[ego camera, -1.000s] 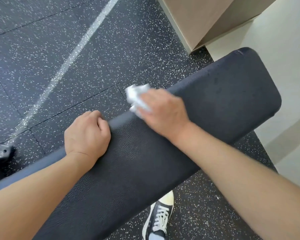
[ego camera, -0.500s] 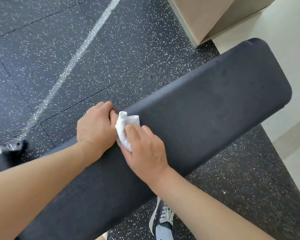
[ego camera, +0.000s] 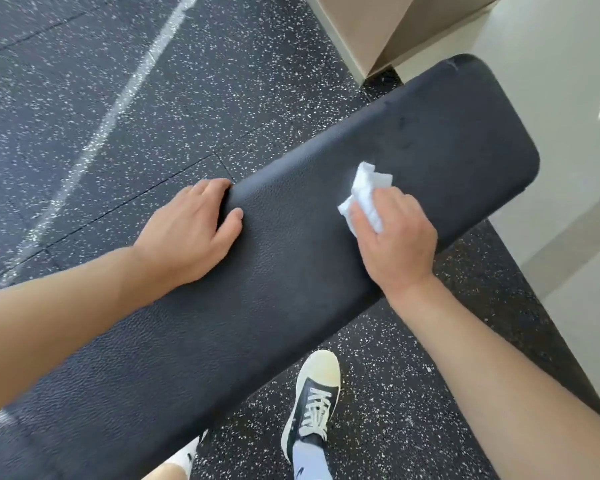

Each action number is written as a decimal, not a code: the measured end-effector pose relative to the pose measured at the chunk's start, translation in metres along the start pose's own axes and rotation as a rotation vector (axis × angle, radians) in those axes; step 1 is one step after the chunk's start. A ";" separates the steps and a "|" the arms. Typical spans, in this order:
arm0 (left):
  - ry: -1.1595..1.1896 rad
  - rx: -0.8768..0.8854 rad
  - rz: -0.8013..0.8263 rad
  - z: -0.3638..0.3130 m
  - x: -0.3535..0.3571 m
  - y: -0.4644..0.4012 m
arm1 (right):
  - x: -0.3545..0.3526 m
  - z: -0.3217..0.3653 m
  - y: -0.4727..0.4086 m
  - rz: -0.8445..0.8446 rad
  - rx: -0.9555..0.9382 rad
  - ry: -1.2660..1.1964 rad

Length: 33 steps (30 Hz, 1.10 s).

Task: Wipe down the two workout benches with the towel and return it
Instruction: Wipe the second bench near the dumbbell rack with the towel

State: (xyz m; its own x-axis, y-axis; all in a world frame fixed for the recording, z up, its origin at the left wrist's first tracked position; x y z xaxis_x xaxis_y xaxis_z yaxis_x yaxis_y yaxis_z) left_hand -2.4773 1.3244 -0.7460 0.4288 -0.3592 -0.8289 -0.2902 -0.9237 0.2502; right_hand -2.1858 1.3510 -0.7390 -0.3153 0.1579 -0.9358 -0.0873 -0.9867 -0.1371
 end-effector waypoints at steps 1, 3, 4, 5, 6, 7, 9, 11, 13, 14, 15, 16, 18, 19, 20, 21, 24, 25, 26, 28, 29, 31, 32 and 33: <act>0.011 -0.019 -0.011 -0.009 0.001 -0.011 | 0.001 0.019 0.019 0.016 -0.039 -0.016; 0.069 -0.069 -0.036 -0.027 0.001 -0.039 | 0.007 0.056 0.067 0.045 -0.181 -0.094; 0.110 -0.101 -0.048 -0.036 0.000 -0.053 | 0.010 0.072 0.093 0.061 -0.275 -0.138; 0.145 -0.130 -0.059 -0.044 0.000 -0.067 | 0.014 0.085 0.117 0.089 -0.373 -0.168; 0.171 -0.163 -0.058 -0.051 0.000 -0.079 | 0.017 0.092 0.136 0.135 -0.466 -0.183; 0.188 -0.185 -0.059 -0.059 0.000 -0.090 | 0.018 0.094 0.149 0.190 -0.538 -0.190; 0.180 -0.195 -0.069 -0.074 0.004 -0.108 | 0.017 0.079 0.146 0.237 -0.575 -0.201; 0.142 -0.189 -0.087 -0.093 0.008 -0.121 | 0.010 0.050 0.115 0.152 -0.526 -0.169; 0.109 -0.221 -0.121 -0.106 0.016 -0.132 | -0.003 0.009 0.071 0.005 -0.424 -0.111; 0.127 -0.257 -0.141 -0.110 0.019 -0.137 | -0.009 -0.015 0.049 -0.077 -0.355 -0.075; 0.161 -0.307 -0.171 -0.112 0.019 -0.141 | -0.013 -0.041 0.028 -0.142 -0.264 -0.040; 0.200 -0.344 -0.199 -0.109 0.021 -0.145 | -0.018 -0.067 0.010 -0.171 -0.152 -0.010; 0.302 -0.417 -0.234 -0.108 0.024 -0.152 | -0.024 -0.104 -0.014 -0.149 0.070 0.012; 0.276 -0.465 -0.294 -0.104 0.025 -0.155 | -0.024 -0.114 -0.017 -0.133 0.153 0.004; 0.270 -0.503 -0.313 -0.099 0.027 -0.157 | -0.022 -0.114 -0.015 -0.131 0.215 -0.015; 0.305 -0.520 -0.337 -0.099 0.029 -0.156 | -0.021 -0.106 -0.010 -0.136 0.253 -0.041; 0.148 -0.460 -0.328 -0.100 0.033 -0.162 | -0.014 -0.057 0.026 -0.127 0.163 -0.127; 0.115 -0.500 -0.351 -0.104 0.032 -0.162 | -0.011 -0.038 0.045 -0.101 0.070 -0.156; 0.104 -0.532 -0.364 -0.109 0.030 -0.163 | -0.007 -0.021 0.063 -0.067 -0.027 -0.177; 0.068 -0.566 -0.353 -0.112 0.030 -0.164 | 0.000 0.001 0.093 -0.009 -0.180 -0.209; 0.047 -0.566 -0.349 -0.113 0.031 -0.164 | 0.003 0.004 0.100 0.016 -0.234 -0.214; 0.030 -0.572 -0.343 -0.113 0.031 -0.164 | 0.001 -0.007 0.092 0.025 -0.316 -0.196; 0.023 -0.582 -0.340 -0.114 0.031 -0.163 | -0.003 -0.019 0.080 0.005 -0.325 -0.180; 0.009 -0.593 -0.343 -0.114 0.031 -0.164 | -0.009 -0.037 0.064 -0.045 -0.302 -0.163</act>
State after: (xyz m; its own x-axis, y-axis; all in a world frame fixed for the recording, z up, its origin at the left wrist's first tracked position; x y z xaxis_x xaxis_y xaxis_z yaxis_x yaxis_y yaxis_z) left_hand -2.3186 1.4491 -0.7554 0.4208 -0.0322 -0.9066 0.3794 -0.9015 0.2082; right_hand -2.1540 1.2851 -0.7515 -0.4660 0.1818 -0.8659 0.1711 -0.9417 -0.2898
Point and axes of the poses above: each hand's wrist, its own y-axis away from the middle knuckle, its own x-axis out of the palm, z = x × y, the point moved 1 cm from there along -y, towards the middle knuckle, and after that the axes turned 12 degrees about x, right-handed, at the moved point
